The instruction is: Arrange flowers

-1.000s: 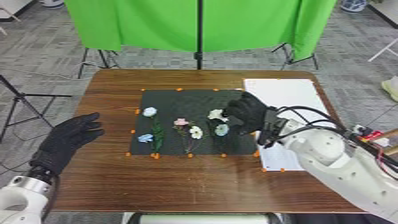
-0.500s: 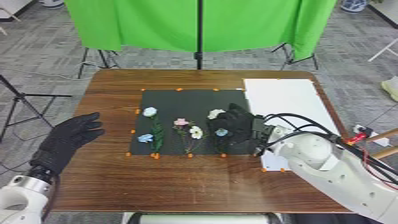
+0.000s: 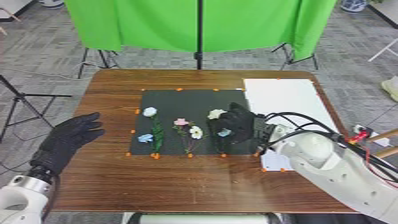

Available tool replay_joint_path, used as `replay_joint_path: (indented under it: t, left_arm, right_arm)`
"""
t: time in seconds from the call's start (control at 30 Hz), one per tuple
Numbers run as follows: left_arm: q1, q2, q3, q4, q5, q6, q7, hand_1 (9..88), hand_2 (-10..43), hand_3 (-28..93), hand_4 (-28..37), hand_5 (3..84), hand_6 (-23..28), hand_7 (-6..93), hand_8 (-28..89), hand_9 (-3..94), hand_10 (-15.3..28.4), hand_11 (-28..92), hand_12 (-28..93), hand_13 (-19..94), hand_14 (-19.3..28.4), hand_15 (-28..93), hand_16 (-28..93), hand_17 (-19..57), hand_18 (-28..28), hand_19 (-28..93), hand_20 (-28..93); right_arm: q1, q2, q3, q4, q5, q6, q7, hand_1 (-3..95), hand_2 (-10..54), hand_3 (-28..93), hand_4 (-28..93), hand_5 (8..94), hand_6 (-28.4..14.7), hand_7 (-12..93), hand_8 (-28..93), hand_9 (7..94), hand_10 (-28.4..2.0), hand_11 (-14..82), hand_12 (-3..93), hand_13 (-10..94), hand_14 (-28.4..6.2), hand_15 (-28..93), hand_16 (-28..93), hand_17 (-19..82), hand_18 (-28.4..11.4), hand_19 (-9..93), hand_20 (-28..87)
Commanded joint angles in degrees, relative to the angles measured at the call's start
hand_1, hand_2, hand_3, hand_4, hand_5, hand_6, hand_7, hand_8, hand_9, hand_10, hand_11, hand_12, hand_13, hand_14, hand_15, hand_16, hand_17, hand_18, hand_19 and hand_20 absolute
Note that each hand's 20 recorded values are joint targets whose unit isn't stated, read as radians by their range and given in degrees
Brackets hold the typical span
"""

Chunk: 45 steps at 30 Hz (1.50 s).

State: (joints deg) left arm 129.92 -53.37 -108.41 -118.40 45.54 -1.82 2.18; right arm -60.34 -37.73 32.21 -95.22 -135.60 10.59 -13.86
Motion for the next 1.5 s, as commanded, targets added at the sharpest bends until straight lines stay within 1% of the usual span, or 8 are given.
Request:
replay_joint_path:
  t: [0.03, 0.33, 0.53, 0.8, 0.97, 1.2, 1.33, 1.5]
  left_arm:
    - [0.6, -0.38, 0.19, 0.16, 0.19, -0.24, -0.39, 27.8, 6.5, 73, -28.1, 39.9, 6.2, 24.0, -12, 36.2, 15.3, 30, 14, 28, 17.6, 49, -7, -8.1, 24.0, 60, -3]
    - [0.5, -0.33, 0.23, 0.25, 0.14, 0.00, -0.39, 27.8, 6.5, 73, -28.0, 39.9, 6.2, 24.0, -12, 36.2, 15.2, 30, 14, 28, 17.7, 49, -7, -8.1, 24.0, 59, -3]
    - [1.0, -0.33, 0.22, -0.05, 0.06, 0.33, -0.03, 27.7, 6.5, 73, -28.0, 39.9, 6.3, 23.9, -12, 36.2, 15.2, 30, 14, 28, 17.7, 49, -7, -8.0, 24.0, 59, -3]
    - [-0.1, -0.29, 0.49, 0.24, 0.02, 0.73, -0.86, 27.7, 6.5, 73, -28.1, 39.9, 6.2, 24.0, -12, 36.3, 15.3, 30, 14, 28, 17.8, 49, -7, -8.1, 24.0, 60, -3]
    - [-0.4, -0.35, 0.65, 0.40, -0.02, 0.73, -1.00, 27.8, 6.5, 73, -28.1, 39.9, 6.2, 24.0, -12, 36.3, 15.3, 30, 14, 28, 17.7, 49, -7, -8.1, 24.0, 60, -3]
    - [-0.3, -0.46, 0.68, 0.31, 0.00, 0.79, -0.96, 27.8, 6.5, 73, -28.2, 39.9, 6.2, 24.2, -12, 36.2, 15.2, 30, 14, 28, 17.7, 49, -7, -8.1, 24.0, 59, -3]
    - [0.1, -0.71, 0.62, 0.15, 0.02, 0.82, -0.65, 27.8, 6.4, 73, -28.1, 39.9, 6.2, 24.2, -12, 36.2, 15.3, 30, 14, 28, 17.8, 49, -7, -8.1, 24.0, 60, -3]
    - [0.4, -0.95, 0.48, 0.17, 0.09, 0.44, -0.41, 27.8, 6.4, 73, -28.0, 39.8, 6.2, 24.2, -12, 36.2, 15.2, 30, 14, 28, 17.7, 49, -7, -8.1, 24.0, 59, -3]
  right_arm:
    - [0.6, 2.0, 1.0, -0.4, -0.8, -0.2, 0.3, 24.1, -0.5, 89, -28, 59.8, 2.4, 41, -27, 56.5, -8.2, 40.9, 19.5, 58, -4.1, 64, 17, 23, -16.9, 76, 45]
    - [1.0, 3.3, 0.4, -0.8, -0.4, 0.3, 1.7, 23.9, 0.4, 89, -28, 62.7, 2.8, 41, -27, 59.3, -8.3, 40.7, 20.0, 60, -4.1, 63, 18, 23, -17.2, 75, 46]
    - [1.3, 3.7, 0.3, -0.7, -0.6, -0.3, 1.9, 24.4, 0.6, 87, -28, 64.2, 2.8, 42, -22, 60.9, -8.1, 40.7, 20.2, 61, -4.2, 62, 18, 23, -17.3, 75, 46]
    - [0.7, 3.9, 1.3, -0.2, -0.5, 0.2, 1.9, 24.7, 0.9, 87, -28, 66.5, 2.6, 42, -19, 62.8, -8.1, 40.7, 20.3, 63, -4.2, 62, 19, 24, -17.4, 75, 46]
    - [0.4, 3.3, 2.1, 0.1, -0.6, -0.8, 1.3, 24.7, 0.8, 87, -28, 66.3, 2.7, 42, -19, 63.8, -8.0, 40.9, 20.7, 63, -4.2, 61, 19, 24, -17.4, 75, 47]
    - [-3.2, 3.4, 5.7, -0.9, 1.5, 1.0, 1.5, 24.3, 0.9, 87, -28, 67.5, 2.8, 42, -19, 64.8, -8.0, 40.9, 20.8, 63, -4.3, 61, 20, 24, -17.6, 75, 47]
    - [-7.6, 3.3, 10.6, -2.9, 7.1, 0.9, 2.5, 23.8, 1.1, 88, -28, 64.8, 2.9, 40, -22, 64.5, -7.8, 39.6, 21.2, 63, -4.1, 61, 20, 24, -17.5, 75, 47]
    - [-13.4, 3.1, 16.2, -5.3, 23.9, 0.1, 4.3, 23.1, 1.0, 89, -28, 60.5, 2.3, 35, -25, 62.0, -8.3, 39.0, 21.2, 61, -4.4, 60, 19, 24, -17.0, 74, 45]
